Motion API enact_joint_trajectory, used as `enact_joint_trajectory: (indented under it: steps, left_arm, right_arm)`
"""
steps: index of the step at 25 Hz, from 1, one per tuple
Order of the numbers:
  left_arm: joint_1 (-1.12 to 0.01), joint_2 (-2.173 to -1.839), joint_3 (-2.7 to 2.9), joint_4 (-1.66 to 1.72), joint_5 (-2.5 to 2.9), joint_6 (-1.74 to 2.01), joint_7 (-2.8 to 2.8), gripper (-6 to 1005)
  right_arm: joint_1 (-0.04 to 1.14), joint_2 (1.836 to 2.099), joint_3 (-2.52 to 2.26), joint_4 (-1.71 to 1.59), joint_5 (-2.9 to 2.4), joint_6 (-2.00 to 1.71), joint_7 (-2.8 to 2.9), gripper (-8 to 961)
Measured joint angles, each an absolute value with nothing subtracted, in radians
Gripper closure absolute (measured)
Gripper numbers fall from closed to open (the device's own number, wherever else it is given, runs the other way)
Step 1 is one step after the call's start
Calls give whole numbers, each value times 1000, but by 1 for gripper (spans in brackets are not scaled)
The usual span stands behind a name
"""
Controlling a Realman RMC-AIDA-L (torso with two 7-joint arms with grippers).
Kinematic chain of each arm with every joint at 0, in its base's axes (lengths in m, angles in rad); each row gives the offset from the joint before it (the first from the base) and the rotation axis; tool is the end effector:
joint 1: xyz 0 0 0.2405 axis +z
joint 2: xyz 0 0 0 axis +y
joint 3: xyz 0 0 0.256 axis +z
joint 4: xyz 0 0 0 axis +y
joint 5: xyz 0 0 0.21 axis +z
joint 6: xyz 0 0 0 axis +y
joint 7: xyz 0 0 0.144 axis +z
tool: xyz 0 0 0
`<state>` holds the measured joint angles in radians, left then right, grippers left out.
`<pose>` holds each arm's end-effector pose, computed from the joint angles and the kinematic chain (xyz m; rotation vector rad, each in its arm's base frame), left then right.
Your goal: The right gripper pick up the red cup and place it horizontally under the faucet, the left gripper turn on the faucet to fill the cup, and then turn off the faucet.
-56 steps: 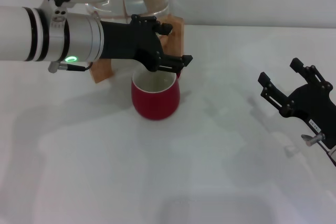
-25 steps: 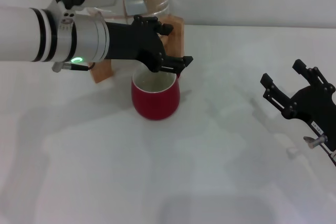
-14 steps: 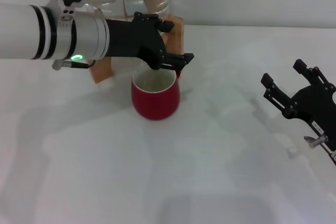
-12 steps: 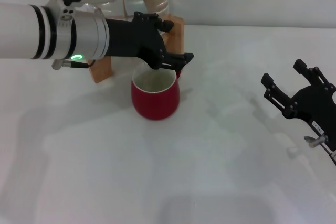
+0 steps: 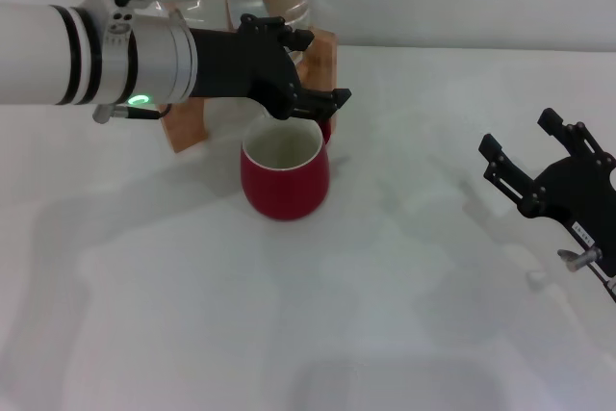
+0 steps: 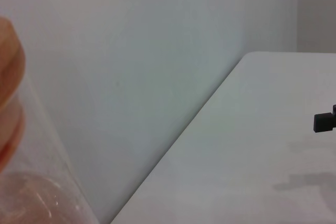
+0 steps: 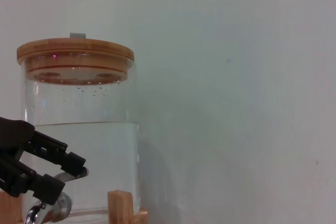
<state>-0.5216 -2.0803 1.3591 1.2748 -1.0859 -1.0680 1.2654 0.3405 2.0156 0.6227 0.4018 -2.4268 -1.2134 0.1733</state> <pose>-0.1406 0.3898 -0.0010 -2.6153 -0.2090 -0.2467 0.2822 0.2972 -0.0525 -1.8976 0.4429 0.8943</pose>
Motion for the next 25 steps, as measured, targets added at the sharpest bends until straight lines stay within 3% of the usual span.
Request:
enact_joint_trajectory:
  steps: [25]
  left_arm:
    - [-523, -2082, 1366, 1275, -1096, -1050, 1269, 126]
  right_arm:
    - [341, 2016, 626, 402, -2427, -1213, 173, 115]
